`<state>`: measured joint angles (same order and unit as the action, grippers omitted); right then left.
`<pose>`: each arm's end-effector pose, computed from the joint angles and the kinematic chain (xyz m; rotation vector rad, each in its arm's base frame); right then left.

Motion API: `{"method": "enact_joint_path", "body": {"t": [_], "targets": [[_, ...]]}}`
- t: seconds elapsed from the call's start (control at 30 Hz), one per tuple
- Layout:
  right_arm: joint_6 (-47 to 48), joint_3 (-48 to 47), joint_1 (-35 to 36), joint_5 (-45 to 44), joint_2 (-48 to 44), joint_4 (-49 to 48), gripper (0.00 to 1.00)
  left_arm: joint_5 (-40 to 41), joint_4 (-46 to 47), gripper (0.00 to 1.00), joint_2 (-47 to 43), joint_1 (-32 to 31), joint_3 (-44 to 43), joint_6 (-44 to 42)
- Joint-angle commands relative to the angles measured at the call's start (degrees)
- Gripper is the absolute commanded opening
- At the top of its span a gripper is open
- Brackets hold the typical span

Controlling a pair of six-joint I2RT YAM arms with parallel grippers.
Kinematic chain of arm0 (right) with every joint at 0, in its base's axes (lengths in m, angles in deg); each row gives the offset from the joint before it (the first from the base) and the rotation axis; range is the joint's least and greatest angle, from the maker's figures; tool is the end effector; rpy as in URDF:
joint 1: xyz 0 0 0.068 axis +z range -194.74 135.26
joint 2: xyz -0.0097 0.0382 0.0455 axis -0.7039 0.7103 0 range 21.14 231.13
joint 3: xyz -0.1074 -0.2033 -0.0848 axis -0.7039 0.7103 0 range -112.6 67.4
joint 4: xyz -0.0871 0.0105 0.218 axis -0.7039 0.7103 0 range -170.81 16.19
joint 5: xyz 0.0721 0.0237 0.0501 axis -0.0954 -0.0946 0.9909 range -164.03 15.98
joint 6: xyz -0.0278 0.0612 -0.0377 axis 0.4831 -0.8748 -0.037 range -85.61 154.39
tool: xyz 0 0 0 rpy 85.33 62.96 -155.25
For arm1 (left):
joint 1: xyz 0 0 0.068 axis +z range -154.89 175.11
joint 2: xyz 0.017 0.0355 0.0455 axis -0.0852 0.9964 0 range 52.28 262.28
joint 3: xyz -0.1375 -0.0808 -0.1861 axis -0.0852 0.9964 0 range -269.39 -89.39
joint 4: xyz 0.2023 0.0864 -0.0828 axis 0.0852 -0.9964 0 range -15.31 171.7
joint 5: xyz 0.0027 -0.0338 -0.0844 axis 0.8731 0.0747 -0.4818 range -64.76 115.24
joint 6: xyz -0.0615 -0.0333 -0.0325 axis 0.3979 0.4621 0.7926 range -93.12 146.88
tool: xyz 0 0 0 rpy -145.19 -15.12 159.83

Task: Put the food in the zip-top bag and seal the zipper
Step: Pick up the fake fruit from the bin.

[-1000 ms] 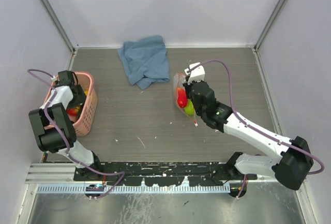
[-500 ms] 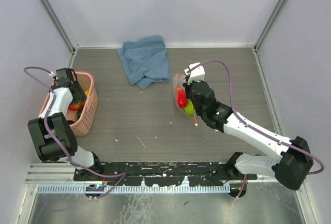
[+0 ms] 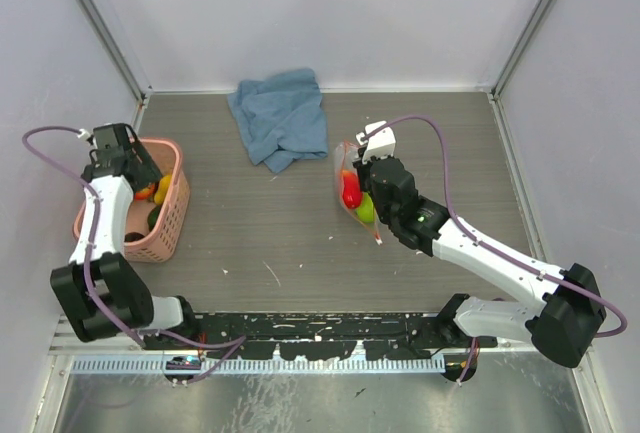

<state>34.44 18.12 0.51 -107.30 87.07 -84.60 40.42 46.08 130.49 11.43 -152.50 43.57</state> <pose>0.2187 0.1695 0.2951 -0.2827 1.7356 0.0524 0.2673 0.0963 0.2390 -0.8037 2.3041 0.3219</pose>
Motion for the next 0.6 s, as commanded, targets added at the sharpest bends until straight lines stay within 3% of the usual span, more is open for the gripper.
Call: {"method": "enact_joint_path", "body": {"t": [0.0, 0.3, 0.57], "targets": [[-0.5, -2.4, -0.1, 0.1, -0.3, -0.6, 0.0, -4.3, -0.5, 0.58, -7.3, -0.2, -3.1, 2.7], [-0.6, -5.1, -0.2, 0.6, 1.4, 1.8, 0.01, -13.8, -1.2, 0.57, -15.2, -0.2, -4.7, 6.2], [-1.5, -6.9, -0.1, 1.5, 2.8, 3.7, 0.01, -31.5, 0.5, 0.55, -20.1, -0.9, -4.9, 9.6]]}}
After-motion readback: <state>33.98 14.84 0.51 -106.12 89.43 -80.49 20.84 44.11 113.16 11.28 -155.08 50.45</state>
